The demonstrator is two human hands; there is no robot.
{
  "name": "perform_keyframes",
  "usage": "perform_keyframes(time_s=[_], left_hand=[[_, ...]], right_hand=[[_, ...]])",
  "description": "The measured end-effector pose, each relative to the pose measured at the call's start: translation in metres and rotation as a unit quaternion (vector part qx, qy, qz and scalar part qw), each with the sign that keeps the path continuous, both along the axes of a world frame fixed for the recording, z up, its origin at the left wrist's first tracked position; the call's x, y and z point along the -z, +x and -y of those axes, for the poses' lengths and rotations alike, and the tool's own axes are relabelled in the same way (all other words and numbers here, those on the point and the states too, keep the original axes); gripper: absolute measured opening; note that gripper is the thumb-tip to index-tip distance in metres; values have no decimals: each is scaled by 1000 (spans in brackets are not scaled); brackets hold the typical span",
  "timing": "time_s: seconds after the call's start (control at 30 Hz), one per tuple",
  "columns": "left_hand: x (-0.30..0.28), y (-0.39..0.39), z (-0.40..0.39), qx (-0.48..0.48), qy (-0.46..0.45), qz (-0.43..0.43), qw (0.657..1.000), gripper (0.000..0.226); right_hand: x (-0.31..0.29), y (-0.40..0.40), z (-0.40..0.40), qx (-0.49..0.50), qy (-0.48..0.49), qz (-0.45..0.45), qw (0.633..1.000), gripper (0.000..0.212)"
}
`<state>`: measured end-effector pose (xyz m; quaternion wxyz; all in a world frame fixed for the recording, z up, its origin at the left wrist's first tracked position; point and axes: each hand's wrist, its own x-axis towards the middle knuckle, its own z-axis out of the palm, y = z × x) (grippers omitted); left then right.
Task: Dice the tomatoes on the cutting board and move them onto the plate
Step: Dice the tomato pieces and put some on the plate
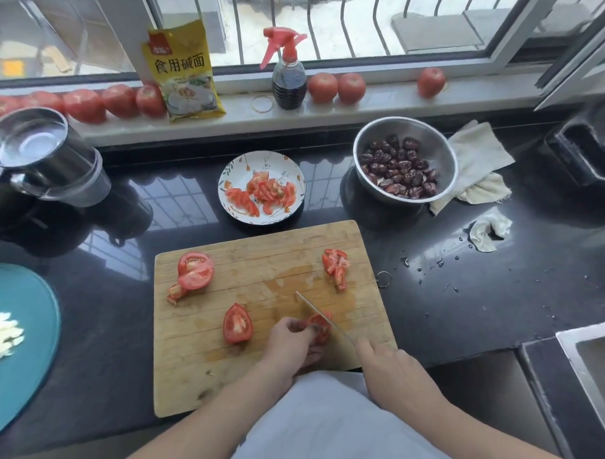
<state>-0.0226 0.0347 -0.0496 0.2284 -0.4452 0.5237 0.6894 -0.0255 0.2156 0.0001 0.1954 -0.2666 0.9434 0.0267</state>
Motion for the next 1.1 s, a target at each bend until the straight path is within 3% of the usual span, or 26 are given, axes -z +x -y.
perform_keyframes(time_s=[0.1,0.4,0.63,0.73,1.0,1.1], left_hand=[[2,-3,0,7,-14,-2,1000,24],[4,1,-1,14,-44,-4,999,17],[4,2,0,67,-116,-1,991,15],[7,1,-3,90,-145,-7,985,25],[1,3,1,17,-121,16,992,22],[4,4,5,17,-119,15,993,19]], right_hand=[[8,-10,14,31,3,64,997,23],[21,-37,32,117,-79,77,987,24],[12,-5,2,102,-24,87,991,25],[21,-11,23,73,-35,62,995,31],[25,-35,32,165,-79,62,981,22],[14,-30,26,106,-70,75,989,24]])
